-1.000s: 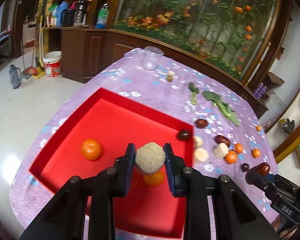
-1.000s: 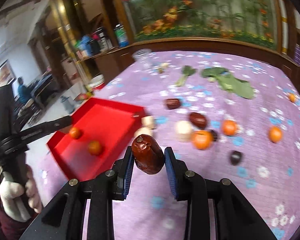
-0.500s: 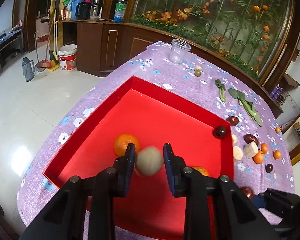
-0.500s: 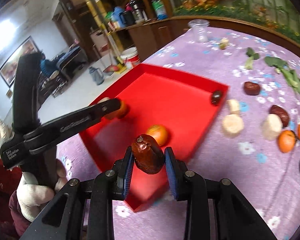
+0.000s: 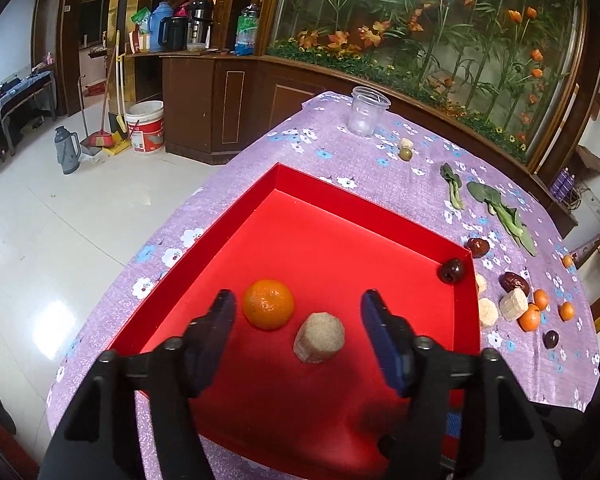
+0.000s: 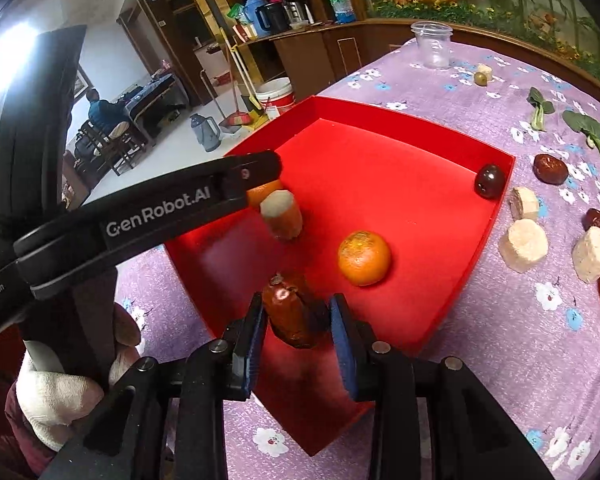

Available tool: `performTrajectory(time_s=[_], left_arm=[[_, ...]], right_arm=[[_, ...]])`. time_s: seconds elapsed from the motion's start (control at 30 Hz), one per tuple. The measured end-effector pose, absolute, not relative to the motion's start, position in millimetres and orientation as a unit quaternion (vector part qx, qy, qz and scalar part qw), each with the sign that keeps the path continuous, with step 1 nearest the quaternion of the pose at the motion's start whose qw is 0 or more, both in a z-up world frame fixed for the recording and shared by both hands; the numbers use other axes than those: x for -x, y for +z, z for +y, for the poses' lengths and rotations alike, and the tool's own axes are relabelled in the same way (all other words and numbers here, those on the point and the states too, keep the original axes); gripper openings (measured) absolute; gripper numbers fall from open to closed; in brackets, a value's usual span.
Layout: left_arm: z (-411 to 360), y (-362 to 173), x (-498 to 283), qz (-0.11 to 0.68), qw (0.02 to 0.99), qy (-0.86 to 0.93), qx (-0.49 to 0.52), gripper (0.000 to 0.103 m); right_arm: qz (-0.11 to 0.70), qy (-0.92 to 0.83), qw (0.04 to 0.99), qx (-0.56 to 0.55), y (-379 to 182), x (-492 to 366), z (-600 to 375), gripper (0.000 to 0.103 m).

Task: Organize fruits
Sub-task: 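Carry the date and rice cake into the red tray and release both, then move both open grippers back toward the remaining fruits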

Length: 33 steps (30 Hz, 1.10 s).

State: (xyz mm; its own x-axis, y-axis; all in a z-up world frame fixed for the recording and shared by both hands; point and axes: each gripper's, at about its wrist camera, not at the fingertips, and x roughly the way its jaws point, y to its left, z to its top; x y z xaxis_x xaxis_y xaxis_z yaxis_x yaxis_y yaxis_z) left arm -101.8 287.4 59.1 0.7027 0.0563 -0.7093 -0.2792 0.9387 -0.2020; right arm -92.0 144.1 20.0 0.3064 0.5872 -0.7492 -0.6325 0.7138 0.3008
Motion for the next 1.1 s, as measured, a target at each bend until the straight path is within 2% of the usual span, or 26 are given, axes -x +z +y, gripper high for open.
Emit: performTrajectory(time_s=[0.4, 0.57, 0.8, 0.87, 1.1], left_arm=[[278, 75, 112, 0.363, 0.916, 0.104, 0.133, 0.073], [266, 89, 122, 0.351, 0.923, 0.106, 0.119, 0.077], [242, 107, 135, 0.334, 0.932, 0.104, 0.091, 0.079], [233, 113, 138, 0.329, 0.935, 0.104, 0.079, 0.080], [198, 127, 145, 0.315, 0.944, 0.083, 0.046, 0.084]], right_arm=[[0.429, 0.376, 0.821, 0.011, 36, 106, 128, 0.040], [0.419, 0.372, 0.829, -0.001, 42, 115, 116, 0.046], [0.408, 0.360, 0.839, -0.024, 47, 127, 87, 0.048], [0.405, 0.355, 0.842, -0.033, 48, 129, 77, 0.054], [0.400, 0.318, 0.857, -0.063, 46, 132, 26, 0.057]])
